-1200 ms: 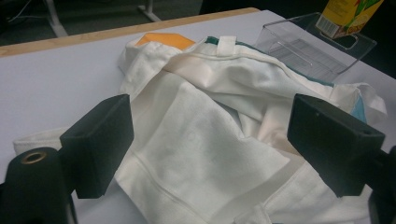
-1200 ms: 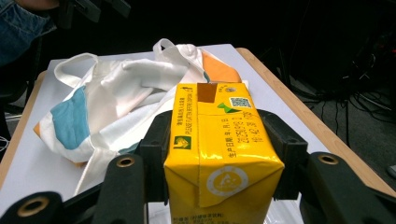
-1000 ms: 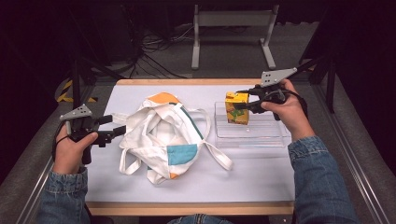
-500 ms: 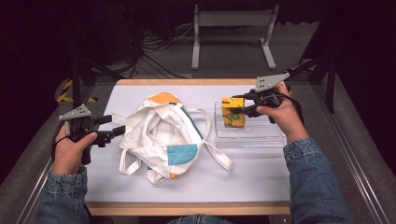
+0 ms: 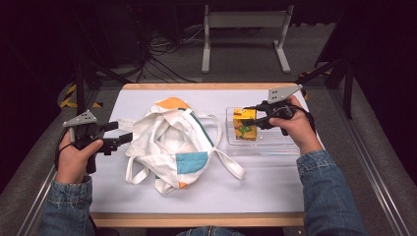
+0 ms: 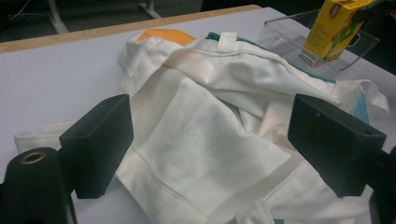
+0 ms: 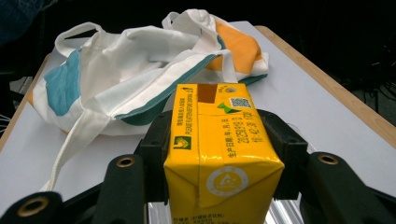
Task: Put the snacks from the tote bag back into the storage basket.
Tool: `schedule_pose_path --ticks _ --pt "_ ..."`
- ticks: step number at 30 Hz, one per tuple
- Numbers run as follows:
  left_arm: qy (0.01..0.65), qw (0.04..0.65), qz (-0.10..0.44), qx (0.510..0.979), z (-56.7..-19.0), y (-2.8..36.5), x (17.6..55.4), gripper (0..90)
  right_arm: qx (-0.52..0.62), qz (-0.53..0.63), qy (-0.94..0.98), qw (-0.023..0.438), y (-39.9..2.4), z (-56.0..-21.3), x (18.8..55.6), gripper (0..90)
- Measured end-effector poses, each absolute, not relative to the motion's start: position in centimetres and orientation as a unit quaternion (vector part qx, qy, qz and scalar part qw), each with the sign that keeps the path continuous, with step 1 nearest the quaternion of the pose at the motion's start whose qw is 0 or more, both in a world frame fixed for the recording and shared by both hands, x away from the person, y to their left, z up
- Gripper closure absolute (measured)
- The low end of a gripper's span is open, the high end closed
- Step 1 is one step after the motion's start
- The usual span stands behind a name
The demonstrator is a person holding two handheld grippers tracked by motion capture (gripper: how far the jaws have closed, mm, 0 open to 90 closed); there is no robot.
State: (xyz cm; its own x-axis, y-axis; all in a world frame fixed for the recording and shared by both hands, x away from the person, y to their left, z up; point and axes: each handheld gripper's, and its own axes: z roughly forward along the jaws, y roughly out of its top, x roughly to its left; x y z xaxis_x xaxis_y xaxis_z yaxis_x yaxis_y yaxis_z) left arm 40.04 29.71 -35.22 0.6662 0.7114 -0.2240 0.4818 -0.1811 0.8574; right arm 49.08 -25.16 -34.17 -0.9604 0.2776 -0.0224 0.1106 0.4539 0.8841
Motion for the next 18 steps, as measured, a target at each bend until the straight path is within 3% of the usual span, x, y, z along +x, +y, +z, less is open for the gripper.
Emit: schedule_pose_path --ticks 18 --pt "0.393 0.505 0.113 0.76 -35.3 29.6 40.2 15.3 0.091 0.491 0.865 0.052 -24.9 -36.2 48.4 50.6"
